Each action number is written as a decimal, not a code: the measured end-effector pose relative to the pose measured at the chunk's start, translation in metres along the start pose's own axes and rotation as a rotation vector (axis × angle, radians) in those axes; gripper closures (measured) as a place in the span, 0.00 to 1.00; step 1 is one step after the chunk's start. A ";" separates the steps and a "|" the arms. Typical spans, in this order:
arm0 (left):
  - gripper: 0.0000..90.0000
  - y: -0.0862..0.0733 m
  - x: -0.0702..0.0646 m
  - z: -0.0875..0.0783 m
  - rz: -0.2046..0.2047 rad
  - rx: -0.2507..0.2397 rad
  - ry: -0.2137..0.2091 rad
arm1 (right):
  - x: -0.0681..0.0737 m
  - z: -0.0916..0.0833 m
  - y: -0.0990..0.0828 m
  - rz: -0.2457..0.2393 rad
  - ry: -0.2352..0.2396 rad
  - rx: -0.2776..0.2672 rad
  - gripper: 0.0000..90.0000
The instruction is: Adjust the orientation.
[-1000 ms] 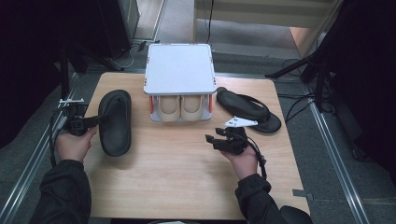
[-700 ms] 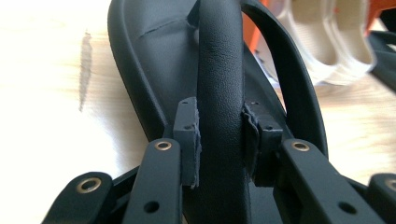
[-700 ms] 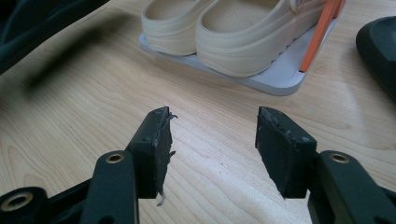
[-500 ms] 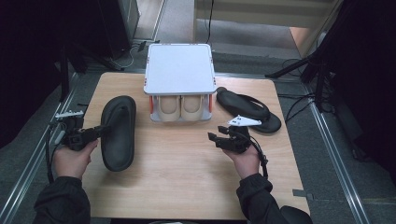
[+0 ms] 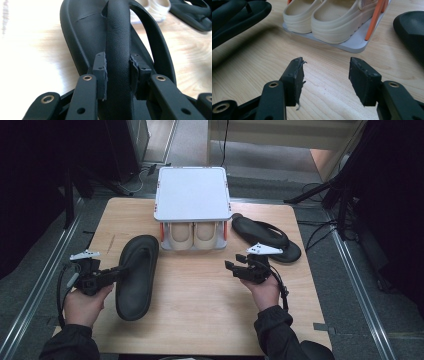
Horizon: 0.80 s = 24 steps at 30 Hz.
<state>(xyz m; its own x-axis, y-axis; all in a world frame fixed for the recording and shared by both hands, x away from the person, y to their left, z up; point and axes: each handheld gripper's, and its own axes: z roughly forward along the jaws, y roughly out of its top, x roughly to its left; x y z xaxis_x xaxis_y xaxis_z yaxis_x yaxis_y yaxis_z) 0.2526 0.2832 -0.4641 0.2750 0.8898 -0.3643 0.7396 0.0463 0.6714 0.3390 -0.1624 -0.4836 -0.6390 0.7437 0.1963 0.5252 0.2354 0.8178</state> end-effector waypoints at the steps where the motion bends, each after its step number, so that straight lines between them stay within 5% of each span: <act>1: 0.78 -0.003 -0.002 0.001 0.002 0.001 -0.008 | 0.000 0.000 0.000 0.000 -0.001 0.000 0.51; 13: 0.78 -0.023 -0.022 0.011 0.019 0.051 -0.074 | -0.004 -0.002 0.000 0.008 -0.012 -0.015 0.51; 24: 0.78 -0.033 -0.040 0.018 0.039 0.046 -0.080 | -0.008 -0.001 0.004 0.021 -0.018 -0.025 0.51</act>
<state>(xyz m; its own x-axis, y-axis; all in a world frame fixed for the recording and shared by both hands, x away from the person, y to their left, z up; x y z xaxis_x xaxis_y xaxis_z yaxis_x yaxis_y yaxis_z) 0.2281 0.2378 -0.4827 0.3510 0.8510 -0.3906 0.7546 -0.0100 0.6562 0.3456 -0.1684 -0.4811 -0.6181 0.7592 0.2039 0.5241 0.2047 0.8267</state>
